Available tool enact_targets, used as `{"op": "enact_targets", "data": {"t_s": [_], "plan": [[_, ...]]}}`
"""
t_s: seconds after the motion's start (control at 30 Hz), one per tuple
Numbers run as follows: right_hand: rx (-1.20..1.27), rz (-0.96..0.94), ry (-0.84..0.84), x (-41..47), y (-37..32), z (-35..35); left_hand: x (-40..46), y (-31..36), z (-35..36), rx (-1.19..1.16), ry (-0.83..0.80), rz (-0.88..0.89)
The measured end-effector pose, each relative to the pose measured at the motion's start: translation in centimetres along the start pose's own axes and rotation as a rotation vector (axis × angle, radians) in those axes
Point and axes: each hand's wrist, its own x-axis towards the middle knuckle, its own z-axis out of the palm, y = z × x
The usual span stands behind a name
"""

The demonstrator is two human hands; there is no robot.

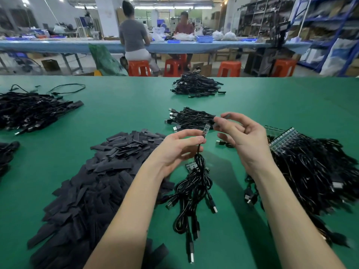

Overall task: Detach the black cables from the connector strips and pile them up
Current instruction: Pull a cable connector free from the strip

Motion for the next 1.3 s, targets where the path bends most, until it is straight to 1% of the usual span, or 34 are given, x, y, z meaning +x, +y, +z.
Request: {"op": "enact_targets", "data": {"t_s": [0.33,0.47,0.63,0.73,0.9,1.03,1.13,1.2,1.3], "plan": [[-0.017,-0.057,-0.048,-0.3,0.3,0.1,-0.5,0.3,0.1,0.018,-0.04,-0.033],[-0.086,-0.07,-0.045,-0.2,0.7,-0.3,-0.6,0.3,-0.1,0.047,-0.046,-0.038],[0.061,-0.007,-0.19,-0.2,0.9,-1.0,-0.8,0.3,-1.0,0.031,-0.109,-0.061],[0.07,0.052,-0.279,-0.3,0.7,-1.7,-1.0,0.2,-1.2,0.038,-0.156,-0.078],[-0.06,0.125,-0.312,-0.2,-0.1,-2.3,-1.2,0.2,-1.4,0.119,-0.181,-0.087],[0.014,0.224,-0.39,-0.2,-0.2,-2.6,-1.3,0.2,-1.5,0.129,-0.208,-0.079],[0.042,0.286,-0.415,-0.4,-0.3,-3.0,-1.3,0.2,-1.6,0.147,-0.235,-0.07],[0.011,0.294,-0.437,-0.4,-0.6,-3.2,-1.2,0.1,-1.6,0.159,-0.246,-0.068],[0.011,0.239,-0.43,-0.3,-0.5,-2.9,-1.0,0.0,-1.6,0.126,-0.225,-0.073]]}}
